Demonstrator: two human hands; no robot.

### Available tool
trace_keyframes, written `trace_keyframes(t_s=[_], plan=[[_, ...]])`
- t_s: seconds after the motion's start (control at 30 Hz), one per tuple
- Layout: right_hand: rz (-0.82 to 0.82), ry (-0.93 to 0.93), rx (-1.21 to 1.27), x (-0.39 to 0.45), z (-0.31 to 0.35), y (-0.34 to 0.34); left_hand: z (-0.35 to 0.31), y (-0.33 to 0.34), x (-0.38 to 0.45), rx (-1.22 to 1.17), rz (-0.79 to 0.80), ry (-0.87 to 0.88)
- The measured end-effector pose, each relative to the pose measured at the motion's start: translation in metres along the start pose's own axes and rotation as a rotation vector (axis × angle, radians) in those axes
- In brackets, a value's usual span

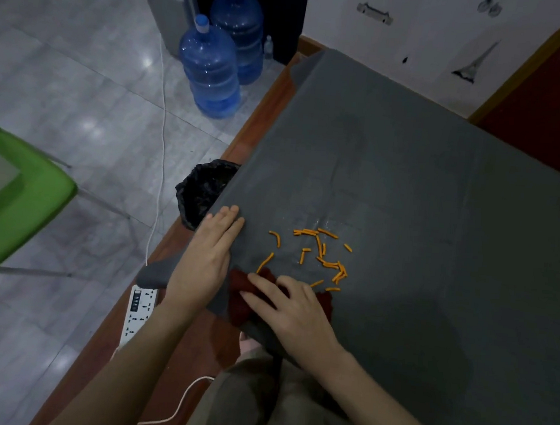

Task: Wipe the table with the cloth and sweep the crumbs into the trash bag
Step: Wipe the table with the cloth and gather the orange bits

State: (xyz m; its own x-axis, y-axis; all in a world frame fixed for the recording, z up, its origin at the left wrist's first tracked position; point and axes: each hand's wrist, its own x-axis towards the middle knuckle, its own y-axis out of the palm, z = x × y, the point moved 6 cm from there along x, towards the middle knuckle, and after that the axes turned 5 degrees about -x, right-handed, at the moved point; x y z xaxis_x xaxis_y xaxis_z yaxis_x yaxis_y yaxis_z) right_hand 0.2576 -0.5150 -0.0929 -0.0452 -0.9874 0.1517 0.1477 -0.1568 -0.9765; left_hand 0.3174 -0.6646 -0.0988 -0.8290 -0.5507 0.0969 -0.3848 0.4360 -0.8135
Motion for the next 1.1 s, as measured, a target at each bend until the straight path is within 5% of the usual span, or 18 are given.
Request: trace_keyframes(t_s=[0.37,0.57,0.73,0.93,1.1], plan=[[-0.046,0.418,-0.114,0.048,-0.091,-0.013,-0.003,-0.002,0.001,0.024,-0.008,-0.024],[-0.034,0.413,0.020,0.052,-0.093,-0.020,-0.004,-0.002,0.001,0.038,0.007,-0.032],[-0.132,0.381,0.023,0.001,-0.095,-0.043,-0.006,-0.002,0.001,0.047,0.006,-0.038],[-0.237,0.679,0.057,-0.097,-0.147,-0.060,-0.005,0.000,0.001,0.057,0.012,-0.040],[-0.065,0.844,-0.075,-0.120,-0.180,-0.054,-0.002,0.003,0.000,0.059,0.019,-0.058]])
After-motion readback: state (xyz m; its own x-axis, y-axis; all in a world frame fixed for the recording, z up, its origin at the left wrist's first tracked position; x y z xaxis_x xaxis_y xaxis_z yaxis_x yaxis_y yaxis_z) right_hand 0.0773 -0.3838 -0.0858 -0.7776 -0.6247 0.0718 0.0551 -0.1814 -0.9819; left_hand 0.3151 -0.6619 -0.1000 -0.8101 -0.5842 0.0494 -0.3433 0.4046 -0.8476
